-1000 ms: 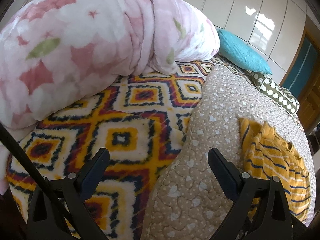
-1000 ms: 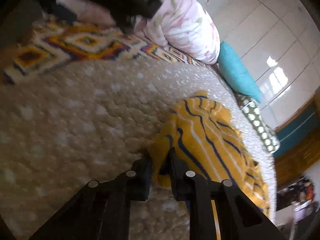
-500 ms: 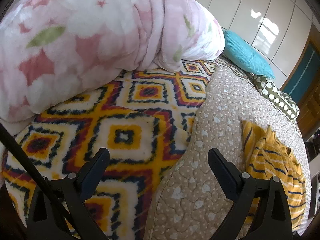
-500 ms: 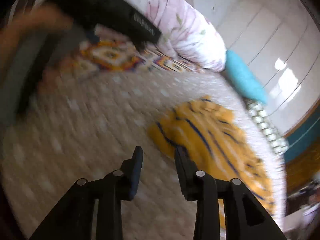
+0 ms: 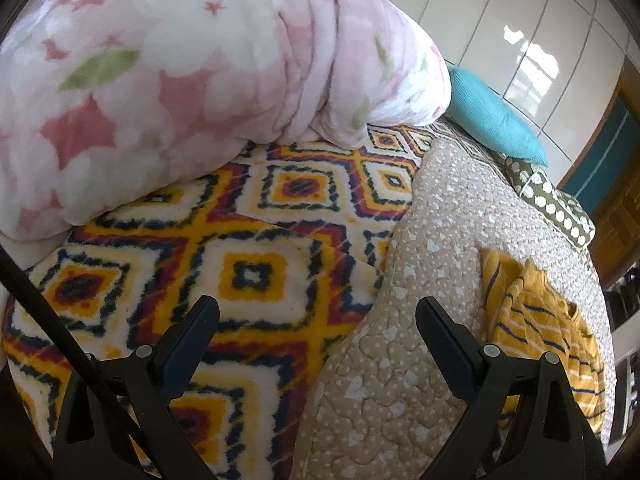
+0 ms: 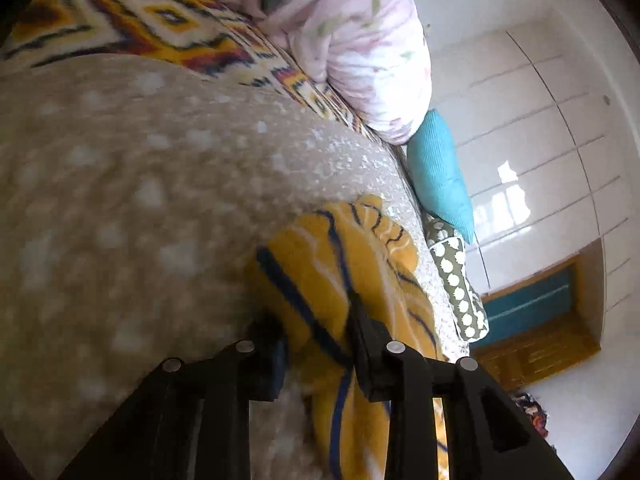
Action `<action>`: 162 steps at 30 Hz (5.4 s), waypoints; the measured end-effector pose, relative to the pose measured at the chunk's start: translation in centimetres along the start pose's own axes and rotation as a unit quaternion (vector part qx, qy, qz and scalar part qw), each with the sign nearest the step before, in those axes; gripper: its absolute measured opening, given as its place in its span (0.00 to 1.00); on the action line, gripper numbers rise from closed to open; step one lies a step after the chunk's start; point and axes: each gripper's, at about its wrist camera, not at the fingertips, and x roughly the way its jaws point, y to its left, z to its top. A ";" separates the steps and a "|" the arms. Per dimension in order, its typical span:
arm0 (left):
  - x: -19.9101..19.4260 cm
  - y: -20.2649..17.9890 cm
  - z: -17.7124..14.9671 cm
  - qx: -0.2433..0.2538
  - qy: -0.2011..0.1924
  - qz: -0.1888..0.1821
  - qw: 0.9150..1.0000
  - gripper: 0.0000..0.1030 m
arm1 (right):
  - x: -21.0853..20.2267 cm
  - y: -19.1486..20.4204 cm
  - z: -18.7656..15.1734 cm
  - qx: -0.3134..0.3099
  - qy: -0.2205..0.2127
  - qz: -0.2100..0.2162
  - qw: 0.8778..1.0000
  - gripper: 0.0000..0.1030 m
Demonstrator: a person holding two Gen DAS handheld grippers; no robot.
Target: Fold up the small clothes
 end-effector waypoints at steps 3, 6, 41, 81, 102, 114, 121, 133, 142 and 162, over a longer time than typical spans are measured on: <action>-0.1 0.4 0.2 -0.013 -0.002 -0.001 1.000 0.95 | 1.1 -0.8 0.5 0.018 0.014 0.023 0.999 0.25; -0.4 0.3 0.1 -0.015 -0.005 -0.003 1.000 0.95 | 1.3 -1.9 0.6 0.040 0.020 0.051 0.998 0.15; -3.7 -35.5 -16.0 0.324 0.103 -0.199 0.919 0.80 | -0.4 -21.8 -40.2 0.700 -0.001 0.216 0.680 0.09; -1.1 -32.3 -18.4 0.383 0.193 -0.200 0.881 0.48 | 3.4 -22.4 -42.7 0.715 -0.035 0.327 0.617 0.33; -2.4 -17.9 -18.4 0.273 0.082 -0.048 0.957 0.93 | 2.0 -22.5 -37.6 0.658 -0.016 0.342 0.671 0.22; -1.7 -18.1 -18.8 0.277 0.053 -0.048 0.958 1.00 | -1.9 -25.6 -31.8 0.644 -0.081 0.354 0.673 0.28; -2.0 -17.9 -19.0 0.277 0.051 -0.054 0.958 1.00 | 4.5 -20.8 -26.8 0.622 -0.018 0.441 0.647 0.27; -2.1 -17.9 -19.0 0.277 0.047 -0.055 0.958 1.00 | -1.1 -19.9 -31.0 0.622 -0.033 0.410 0.666 0.27; -2.1 -17.9 -19.1 0.278 0.047 -0.056 0.958 1.00 | -1.5 -23.4 -31.1 0.636 -0.043 0.337 0.693 0.31; -4.6 -31.1 -11.3 0.273 0.071 -0.211 0.936 0.98 | -1.1 -19.7 -40.5 0.681 -0.060 0.354 0.639 0.29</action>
